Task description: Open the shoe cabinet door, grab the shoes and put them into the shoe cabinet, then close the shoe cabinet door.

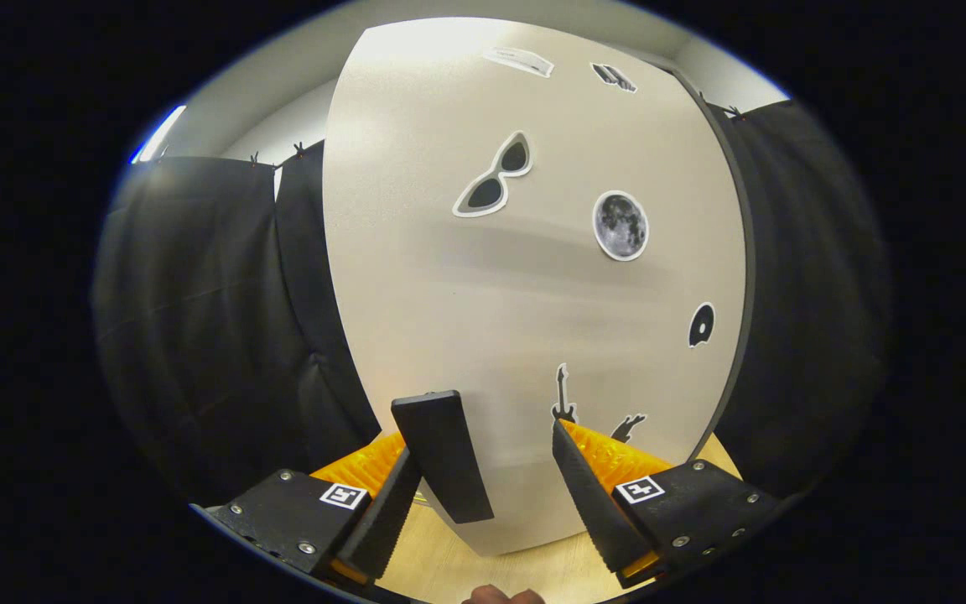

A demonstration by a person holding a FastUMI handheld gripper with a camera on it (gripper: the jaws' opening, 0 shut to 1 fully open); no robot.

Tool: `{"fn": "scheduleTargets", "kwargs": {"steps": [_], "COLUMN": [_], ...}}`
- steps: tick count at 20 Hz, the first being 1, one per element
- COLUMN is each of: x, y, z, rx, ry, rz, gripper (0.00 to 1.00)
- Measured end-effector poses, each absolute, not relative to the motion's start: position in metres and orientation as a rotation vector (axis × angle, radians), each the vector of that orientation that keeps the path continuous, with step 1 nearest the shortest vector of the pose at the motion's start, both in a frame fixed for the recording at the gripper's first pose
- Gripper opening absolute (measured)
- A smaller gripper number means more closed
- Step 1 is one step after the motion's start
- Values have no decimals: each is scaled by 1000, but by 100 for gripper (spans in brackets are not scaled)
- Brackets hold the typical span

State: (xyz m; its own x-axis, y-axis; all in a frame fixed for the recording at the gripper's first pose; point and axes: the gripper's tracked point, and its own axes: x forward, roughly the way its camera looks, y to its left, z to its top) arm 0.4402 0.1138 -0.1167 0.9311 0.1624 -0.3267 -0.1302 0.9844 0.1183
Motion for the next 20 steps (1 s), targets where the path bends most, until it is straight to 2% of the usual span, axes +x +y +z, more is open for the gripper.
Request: {"fn": "scheduleTargets", "kwargs": {"steps": [9, 20], "x": [476, 480], "y": [129, 132], "z": [-121, -127], "rx": [79, 14], "ry": [339, 323], "rz": [164, 166], "gripper": [93, 96]}}
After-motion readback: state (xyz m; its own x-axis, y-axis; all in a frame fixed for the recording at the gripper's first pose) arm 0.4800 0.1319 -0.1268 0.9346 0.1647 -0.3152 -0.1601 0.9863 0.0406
